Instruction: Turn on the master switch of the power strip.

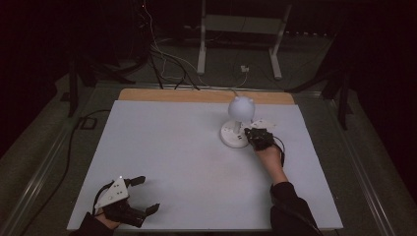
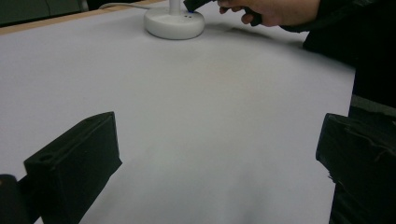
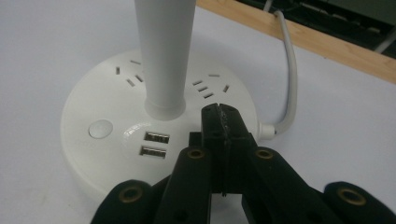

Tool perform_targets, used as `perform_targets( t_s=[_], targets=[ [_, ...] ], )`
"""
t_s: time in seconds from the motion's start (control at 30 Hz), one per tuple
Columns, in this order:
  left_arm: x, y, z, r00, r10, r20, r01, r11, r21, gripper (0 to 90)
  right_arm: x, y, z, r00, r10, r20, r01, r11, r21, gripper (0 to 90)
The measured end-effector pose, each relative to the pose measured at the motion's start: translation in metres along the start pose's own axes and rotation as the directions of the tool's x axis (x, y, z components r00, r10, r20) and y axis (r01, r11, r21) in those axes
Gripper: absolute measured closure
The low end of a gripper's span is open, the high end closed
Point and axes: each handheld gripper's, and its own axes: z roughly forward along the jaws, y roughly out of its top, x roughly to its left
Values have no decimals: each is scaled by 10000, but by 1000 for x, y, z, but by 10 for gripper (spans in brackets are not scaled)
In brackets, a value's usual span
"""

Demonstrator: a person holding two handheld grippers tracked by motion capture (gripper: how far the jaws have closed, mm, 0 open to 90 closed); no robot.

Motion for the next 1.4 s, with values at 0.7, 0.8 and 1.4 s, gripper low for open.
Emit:
perform_targets(
  t_s=[0.7,0.8,1.4],
  targets=[
    [1,0,0,10000,-81,-58,81,10000,-34,1,-8,9,-16,9990,427,-86,-429,9989,-172,900],
    [1,0,0,9999,-93,-93,92,9999,-59,1,-9,8,-17,9986,449,-291,-452,9989,-86,900],
    [0,1,-1,9999,-87,-112,86,9999,-121,1,-2,1,-29,9832,1243,-1335,-1165,9911,644,44]
  ],
)
